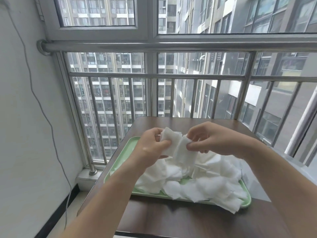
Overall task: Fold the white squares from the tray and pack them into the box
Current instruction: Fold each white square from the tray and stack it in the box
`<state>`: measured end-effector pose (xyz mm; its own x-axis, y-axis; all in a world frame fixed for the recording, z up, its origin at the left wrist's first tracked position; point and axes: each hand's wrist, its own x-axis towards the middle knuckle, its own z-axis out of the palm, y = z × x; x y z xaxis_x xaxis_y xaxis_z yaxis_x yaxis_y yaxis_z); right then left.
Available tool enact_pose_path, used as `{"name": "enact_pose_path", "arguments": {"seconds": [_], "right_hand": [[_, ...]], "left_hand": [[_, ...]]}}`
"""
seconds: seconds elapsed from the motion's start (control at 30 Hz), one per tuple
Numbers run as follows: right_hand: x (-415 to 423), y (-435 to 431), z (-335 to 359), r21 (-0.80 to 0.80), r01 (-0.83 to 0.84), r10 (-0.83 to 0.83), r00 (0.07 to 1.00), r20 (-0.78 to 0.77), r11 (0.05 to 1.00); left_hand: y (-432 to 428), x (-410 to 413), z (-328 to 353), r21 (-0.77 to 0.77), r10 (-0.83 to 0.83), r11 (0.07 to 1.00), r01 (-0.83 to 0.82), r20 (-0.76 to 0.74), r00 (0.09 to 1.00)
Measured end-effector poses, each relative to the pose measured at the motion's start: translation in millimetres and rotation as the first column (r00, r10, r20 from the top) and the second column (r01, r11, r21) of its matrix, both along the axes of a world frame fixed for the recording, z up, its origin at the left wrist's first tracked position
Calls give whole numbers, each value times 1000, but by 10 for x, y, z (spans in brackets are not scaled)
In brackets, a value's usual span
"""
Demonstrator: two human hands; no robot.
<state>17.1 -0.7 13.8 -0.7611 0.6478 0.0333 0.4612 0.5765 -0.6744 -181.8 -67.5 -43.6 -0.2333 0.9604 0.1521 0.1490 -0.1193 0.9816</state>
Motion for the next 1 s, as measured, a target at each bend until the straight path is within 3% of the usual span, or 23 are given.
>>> {"name": "enact_pose_path", "arguments": {"seconds": [0.17,0.33,0.47,0.57,0.63,0.7,0.77,0.9,1.0], "right_hand": [[11,44,-58,-119,17,-31,992,-120,993],[-37,65,-111,-72,101,-112,979,-169,992],[-93,86,-141,-28,166,-168,969,-181,986],[-149,97,-151,92,224,-208,966,-155,970],[-178,145,-156,240,331,-297,940,-166,913],[-178,204,-129,277,423,-373,902,-215,863],[-157,258,-112,260,432,-397,901,-177,864],[-181,285,-169,278,356,-385,921,57,892],[-249,231,-193,283,378,-412,908,71,882]], "left_hand": [[17,140,-39,-17,-109,994,109,-2,994],[-11,182,-29,-27,-200,980,199,-33,979],[-26,193,11,-77,-166,981,177,135,977],[-10,209,11,-49,-154,986,159,106,982],[14,195,-1,7,-107,994,107,28,994],[59,143,8,46,-13,999,11,51,999],[84,75,29,53,59,996,-65,113,992],[87,-12,53,63,105,991,-121,204,973],[93,-18,35,81,114,987,-137,239,964]]}}
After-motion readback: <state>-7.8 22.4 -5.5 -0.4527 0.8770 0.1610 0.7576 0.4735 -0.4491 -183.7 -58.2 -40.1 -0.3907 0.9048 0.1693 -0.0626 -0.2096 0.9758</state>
